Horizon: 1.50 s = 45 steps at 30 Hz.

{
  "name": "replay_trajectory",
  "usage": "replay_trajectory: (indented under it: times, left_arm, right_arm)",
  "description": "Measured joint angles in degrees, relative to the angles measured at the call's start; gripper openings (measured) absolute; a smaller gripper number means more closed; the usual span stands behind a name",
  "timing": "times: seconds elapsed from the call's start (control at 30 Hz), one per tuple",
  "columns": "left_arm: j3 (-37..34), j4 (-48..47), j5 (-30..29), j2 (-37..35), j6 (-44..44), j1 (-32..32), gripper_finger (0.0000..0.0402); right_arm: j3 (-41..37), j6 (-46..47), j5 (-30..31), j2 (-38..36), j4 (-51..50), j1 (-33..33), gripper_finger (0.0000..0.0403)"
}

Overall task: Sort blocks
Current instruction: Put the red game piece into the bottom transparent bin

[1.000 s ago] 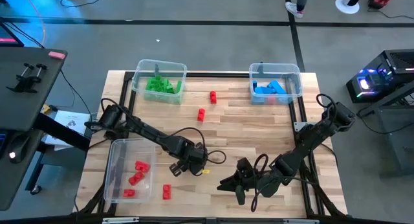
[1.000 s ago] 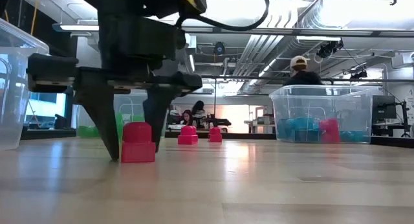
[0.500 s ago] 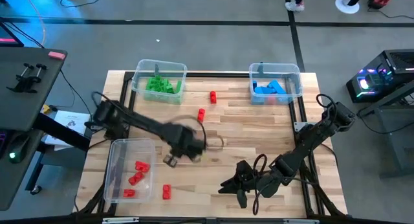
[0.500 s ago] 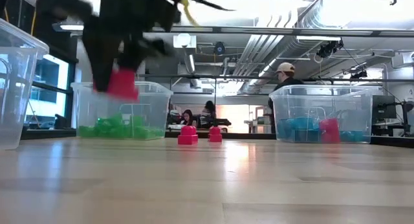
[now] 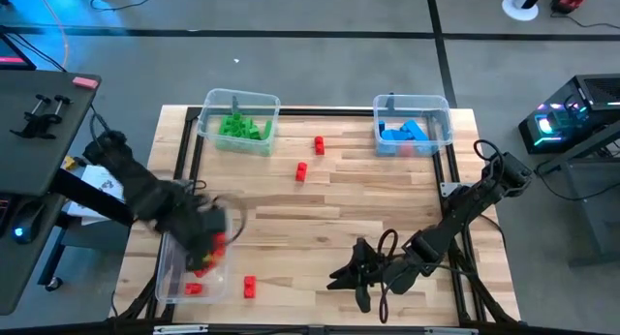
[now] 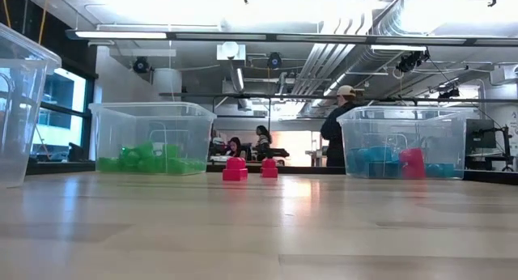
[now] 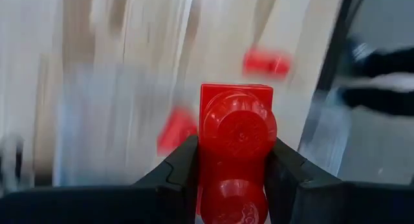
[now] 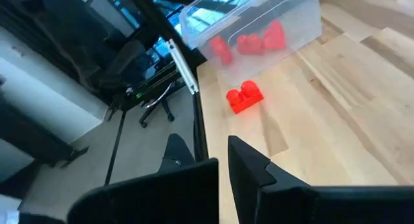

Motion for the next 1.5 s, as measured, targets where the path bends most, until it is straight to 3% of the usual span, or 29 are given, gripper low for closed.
replay_trajectory:
  times: [0.2,0.27,0.47,0.57,0.67,0.77,0.87,1.0,1.07,1.13,1.3,1.5]
  left_arm:
    - [-1.88,-5.42,-1.59,1.70,-19.07,-14.77,0.0099]
    - [-3.14,-5.06,-1.39,2.60,-22.28,-15.83,0.0141]
    - [-5.34,-3.52,4.10,4.33,-23.04,-13.15,0.0296]
    - [-4.41,-2.26,3.86,4.22,-19.50,-8.99,0.0334]
    - [-1.66,0.53,0.87,4.21,-12.79,-3.82,0.0341]
    - [1.11,8.58,-2.01,4.58,-2.71,2.01,0.0324]
    - [3.77,15.05,-2.15,8.51,10.06,6.65,0.0277]
    - [6.78,13.51,0.91,19.23,23.02,9.27,0.0151]
    - [7.44,13.63,5.81,25.18,27.42,9.18,0.0065]
    - [8.09,13.52,11.39,30.93,31.65,7.70,0.0018]
    - [11.81,8.11,13.97,41.64,40.51,2.35,0.0003]
    - [15.32,7.58,14.03,46.06,40.69,1.40,0.0001]
  right_arm:
    - [0.00,-1.67,-1.11,0.00,-0.10,-0.02,0.0000]
    - [0.00,-2.30,-1.32,0.00,-0.10,-0.02,0.0000]
    - [0.00,-2.33,-2.77,0.00,-0.09,-0.02,0.0000]
    - [0.00,-2.11,-2.97,0.00,0.03,-0.02,0.0000]
    - [0.00,-2.07,-3.01,0.00,0.84,-0.02,0.0000]
    - [0.00,-2.03,-3.02,0.00,1.19,-0.02,0.0000]
    - [0.00,-1.94,-3.03,0.00,1.22,-0.02,0.0000]
    - [0.00,-1.91,-3.35,0.00,1.20,-0.02,0.0000]
    - [0.00,-1.89,-4.40,0.00,1.16,-0.02,0.0000]
    - [0.00,-1.89,-5.57,0.00,1.12,-0.02,0.0000]
    - [0.00,-1.90,-5.91,0.00,0.85,-0.02,0.0000]
    - [0.00,-2.26,-5.91,0.00,-0.99,-0.02,0.0000]
